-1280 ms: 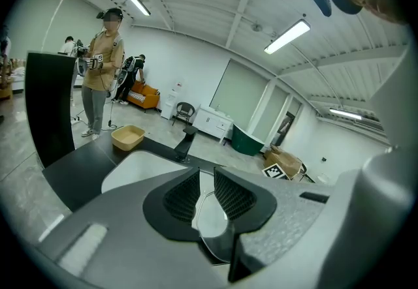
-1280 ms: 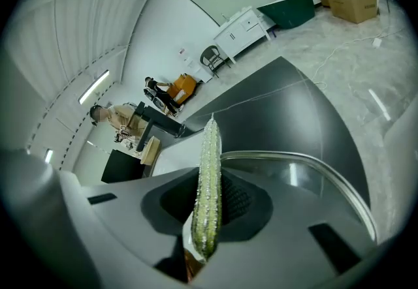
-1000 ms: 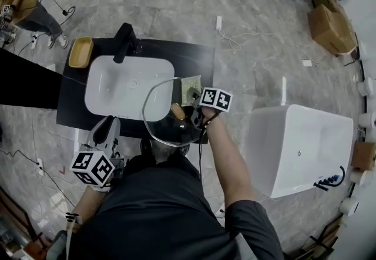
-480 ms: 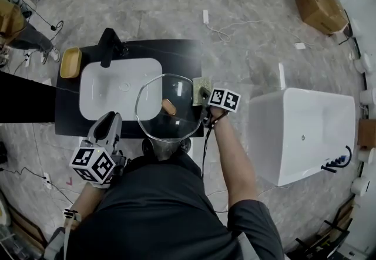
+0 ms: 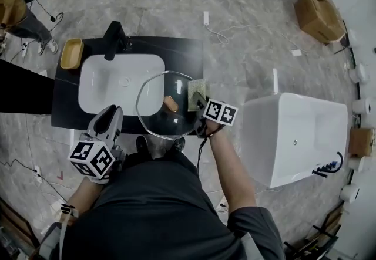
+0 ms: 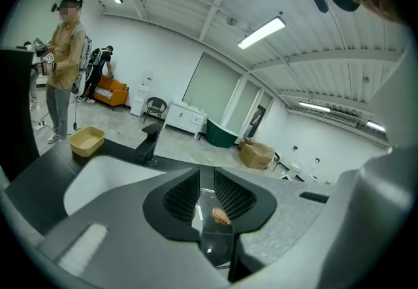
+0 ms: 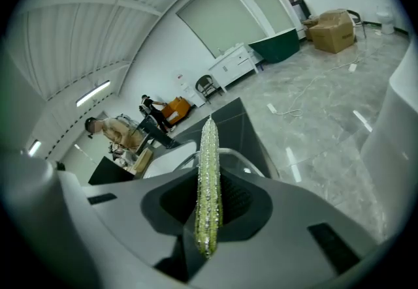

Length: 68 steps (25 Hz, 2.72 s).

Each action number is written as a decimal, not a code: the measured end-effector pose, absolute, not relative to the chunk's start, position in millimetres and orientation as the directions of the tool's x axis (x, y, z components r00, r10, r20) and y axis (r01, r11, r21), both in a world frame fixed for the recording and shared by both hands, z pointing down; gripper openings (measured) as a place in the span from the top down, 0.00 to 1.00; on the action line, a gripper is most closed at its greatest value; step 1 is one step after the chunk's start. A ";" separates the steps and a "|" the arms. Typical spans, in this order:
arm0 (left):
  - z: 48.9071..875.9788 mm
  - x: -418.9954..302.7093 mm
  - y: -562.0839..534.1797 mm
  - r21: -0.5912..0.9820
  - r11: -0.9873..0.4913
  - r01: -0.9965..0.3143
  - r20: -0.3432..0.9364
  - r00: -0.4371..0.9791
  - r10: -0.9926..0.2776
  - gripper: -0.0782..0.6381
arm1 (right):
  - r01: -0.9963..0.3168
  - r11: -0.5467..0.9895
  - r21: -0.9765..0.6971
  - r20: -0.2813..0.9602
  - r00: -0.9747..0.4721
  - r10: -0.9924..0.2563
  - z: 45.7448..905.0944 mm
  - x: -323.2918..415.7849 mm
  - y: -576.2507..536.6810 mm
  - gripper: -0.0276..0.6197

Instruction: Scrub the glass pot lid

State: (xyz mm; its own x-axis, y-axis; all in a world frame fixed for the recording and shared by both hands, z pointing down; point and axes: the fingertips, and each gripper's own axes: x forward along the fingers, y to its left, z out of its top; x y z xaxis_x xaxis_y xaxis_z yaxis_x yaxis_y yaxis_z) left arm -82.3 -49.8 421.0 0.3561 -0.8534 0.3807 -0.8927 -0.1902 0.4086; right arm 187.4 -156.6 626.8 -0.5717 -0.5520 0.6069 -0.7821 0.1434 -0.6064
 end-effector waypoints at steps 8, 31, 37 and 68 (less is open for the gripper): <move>427.5 -115.5 -28.5 0.407 -0.113 -0.906 0.400 0.288 -0.870 0.79 | -0.669 0.211 -0.713 0.532 -0.711 -0.459 640.2 129.6 -118.8 0.86; 425.3 -49.2 -42.8 0.373 -0.238 -0.897 0.415 0.390 -0.822 0.79 | -0.813 0.062 -0.580 0.645 -0.504 -0.575 671.5 247.2 -118.2 0.86; 421.4 -45.2 -44.2 0.373 -0.265 -0.889 0.404 0.413 -0.816 0.79 | -0.847 0.009 -0.532 0.671 -0.428 -0.606 670.6 273.0 -112.7 0.86; 447.1 -47.7 -37.1 0.386 -0.271 -0.882 0.465 0.439 -0.769 0.79 | -0.770 0.344 -0.538 0.577 -0.633 -0.516 659.4 98.5 -8.0 0.86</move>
State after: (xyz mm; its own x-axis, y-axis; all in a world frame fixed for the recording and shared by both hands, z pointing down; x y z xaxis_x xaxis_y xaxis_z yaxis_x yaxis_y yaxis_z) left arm -47.7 -37.1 447.1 0.4395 -0.7687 0.4646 -0.8819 -0.2710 0.3858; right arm 98.5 -8.0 659.4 -0.6331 -0.5163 0.5767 -0.7700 0.3435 -0.5377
